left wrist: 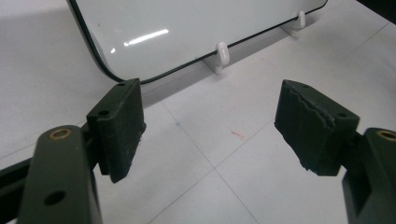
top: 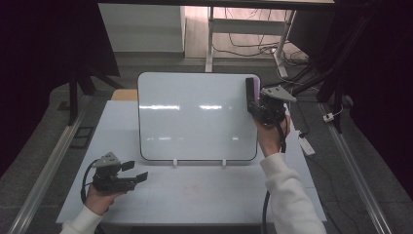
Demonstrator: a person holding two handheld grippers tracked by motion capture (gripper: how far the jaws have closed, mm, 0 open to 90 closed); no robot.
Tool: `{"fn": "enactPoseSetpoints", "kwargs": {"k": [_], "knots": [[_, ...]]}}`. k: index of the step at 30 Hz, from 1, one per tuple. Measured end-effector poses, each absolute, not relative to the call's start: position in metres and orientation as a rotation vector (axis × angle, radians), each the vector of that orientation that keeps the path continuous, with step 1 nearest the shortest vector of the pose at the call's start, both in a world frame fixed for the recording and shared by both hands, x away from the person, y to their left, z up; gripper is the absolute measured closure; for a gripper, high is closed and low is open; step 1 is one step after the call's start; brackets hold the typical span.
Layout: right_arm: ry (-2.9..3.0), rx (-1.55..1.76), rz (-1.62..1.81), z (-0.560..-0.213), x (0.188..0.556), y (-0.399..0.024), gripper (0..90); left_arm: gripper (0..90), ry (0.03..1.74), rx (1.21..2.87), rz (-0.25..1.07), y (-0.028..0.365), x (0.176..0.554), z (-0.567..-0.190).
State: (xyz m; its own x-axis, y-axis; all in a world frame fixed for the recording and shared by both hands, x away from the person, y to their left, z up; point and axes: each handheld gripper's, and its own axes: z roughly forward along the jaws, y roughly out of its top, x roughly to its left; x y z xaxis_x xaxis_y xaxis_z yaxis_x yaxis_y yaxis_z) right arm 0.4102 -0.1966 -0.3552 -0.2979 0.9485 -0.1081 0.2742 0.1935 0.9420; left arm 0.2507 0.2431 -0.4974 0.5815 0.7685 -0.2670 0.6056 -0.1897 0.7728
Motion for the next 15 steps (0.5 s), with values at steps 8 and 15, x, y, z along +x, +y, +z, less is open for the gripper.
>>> {"fn": "enactPoseSetpoints", "kwargs": {"k": [8,15], "knots": [[1.773,1.057,1.22,-0.36,0.38,-0.215,45.8,24.9,1.11,1.898,0.229,0.244,0.25,-0.499],[1.92,0.99,1.266,-0.395,0.343,-0.239,41.4,24.9,1.105,1.909,0.236,0.242,0.25,-0.499]]}}
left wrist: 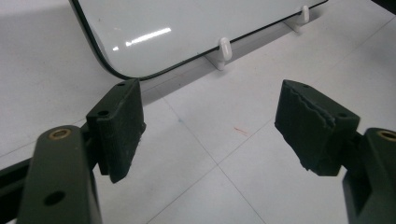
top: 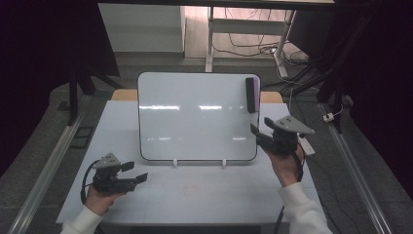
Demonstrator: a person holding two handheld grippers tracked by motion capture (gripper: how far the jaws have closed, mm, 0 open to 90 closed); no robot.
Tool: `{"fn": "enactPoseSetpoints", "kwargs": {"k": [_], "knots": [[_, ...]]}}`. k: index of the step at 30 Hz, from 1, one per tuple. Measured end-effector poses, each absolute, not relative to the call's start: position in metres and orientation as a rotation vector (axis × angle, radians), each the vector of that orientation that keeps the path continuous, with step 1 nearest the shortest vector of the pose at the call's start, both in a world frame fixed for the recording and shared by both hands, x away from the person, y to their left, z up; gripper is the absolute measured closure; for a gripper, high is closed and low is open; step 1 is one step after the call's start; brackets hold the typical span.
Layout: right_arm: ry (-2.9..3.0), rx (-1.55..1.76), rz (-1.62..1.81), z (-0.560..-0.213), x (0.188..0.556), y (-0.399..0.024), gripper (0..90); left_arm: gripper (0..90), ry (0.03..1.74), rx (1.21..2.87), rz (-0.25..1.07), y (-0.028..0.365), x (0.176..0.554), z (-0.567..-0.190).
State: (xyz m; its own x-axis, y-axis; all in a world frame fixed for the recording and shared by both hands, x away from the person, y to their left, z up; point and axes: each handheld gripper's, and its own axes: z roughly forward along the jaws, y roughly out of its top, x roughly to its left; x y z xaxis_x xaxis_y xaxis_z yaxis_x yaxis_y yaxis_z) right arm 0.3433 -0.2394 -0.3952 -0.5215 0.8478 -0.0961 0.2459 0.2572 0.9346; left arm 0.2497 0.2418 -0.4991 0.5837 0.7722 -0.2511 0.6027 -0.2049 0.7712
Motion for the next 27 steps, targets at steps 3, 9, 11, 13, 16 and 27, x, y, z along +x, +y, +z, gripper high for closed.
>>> {"fn": "enactPoseSetpoints", "kwargs": {"k": [3,9,11,13,16,27], "knots": [[1.971,0.963,1.266,-0.413,0.329,-0.249,39.8,24.9,1.104,1.913,0.235,0.241,0.25,-0.499],[2.066,0.918,1.276,-0.44,0.312,-0.261,39.6,24.9,1.101,1.926,0.234,0.239,0.251,-0.5],[2.093,0.91,1.28,-0.448,0.309,-0.264,39.6,24.9,1.099,1.925,0.234,0.238,0.251,-0.5],[2.116,0.909,1.279,-0.456,0.307,-0.268,39.6,24.9,1.098,1.926,0.235,0.239,0.251,-0.5],[2.142,0.906,1.272,-0.466,0.305,-0.273,39.7,25.0,1.097,1.928,0.234,0.239,0.251,-0.5],[2.173,0.881,1.264,-0.476,0.305,-0.277,39.5,25.0,1.09,1.929,0.232,0.238,0.251,-0.5]]}}
